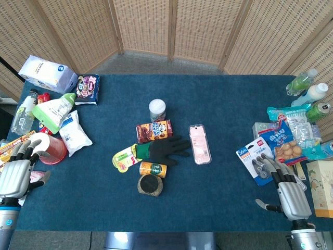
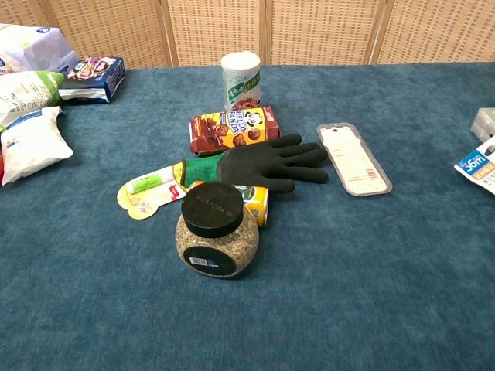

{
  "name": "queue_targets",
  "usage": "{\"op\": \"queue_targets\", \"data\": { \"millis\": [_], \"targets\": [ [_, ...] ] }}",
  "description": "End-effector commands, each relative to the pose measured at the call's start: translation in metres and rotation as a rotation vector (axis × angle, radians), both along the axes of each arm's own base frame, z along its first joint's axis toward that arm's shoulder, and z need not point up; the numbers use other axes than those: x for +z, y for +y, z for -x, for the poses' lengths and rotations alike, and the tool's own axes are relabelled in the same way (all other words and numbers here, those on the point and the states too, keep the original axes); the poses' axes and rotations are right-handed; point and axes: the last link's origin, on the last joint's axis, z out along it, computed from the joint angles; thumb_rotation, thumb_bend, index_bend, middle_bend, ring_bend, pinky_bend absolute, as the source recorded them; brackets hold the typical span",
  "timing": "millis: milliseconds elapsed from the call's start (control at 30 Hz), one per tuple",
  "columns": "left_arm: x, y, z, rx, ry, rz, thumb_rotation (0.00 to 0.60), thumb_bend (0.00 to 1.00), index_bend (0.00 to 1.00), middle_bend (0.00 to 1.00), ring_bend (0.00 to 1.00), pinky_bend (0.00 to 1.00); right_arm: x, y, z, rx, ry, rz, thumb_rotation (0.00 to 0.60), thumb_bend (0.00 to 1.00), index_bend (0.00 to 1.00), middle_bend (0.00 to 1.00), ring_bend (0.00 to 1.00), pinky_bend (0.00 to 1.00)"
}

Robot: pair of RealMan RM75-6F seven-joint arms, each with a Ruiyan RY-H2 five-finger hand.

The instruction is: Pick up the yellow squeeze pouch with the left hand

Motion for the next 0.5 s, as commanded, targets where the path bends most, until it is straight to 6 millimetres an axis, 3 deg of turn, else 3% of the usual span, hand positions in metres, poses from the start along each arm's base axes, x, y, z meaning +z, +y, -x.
{"op": "queue_targets", "data": {
  "millis": [33,267,500],
  "targets": [
    [-0.002,0.001,0.0,0.007,0.0,0.014,0.6,0.36,0.35,0.13,0.0,0.0,-0.001,0.0,0.0,-0.002,-0.002,-0.002,0.6,0.1,0.0,0.0,0.0,0.0],
    [-0.005,0.018,-0.014,-0.022,0.008,0.047,0.6,0.36,0.34,0.1,0.0,0.0,0.0,0.002,0.001,0.0,-0.023,-0.008,0.599,0.1,0.0,0.0,0.0,0.0],
    [-0.025,0.049,-0.038,-0.044,0.022,0.109,0.6,0.36,0.32,0.07,0.0,0.0,0.002,0.006,0.004,0.003,-0.036,-0.007,0.6,0.1,0.0,0.0,0.0,0.0]
  ]
}}
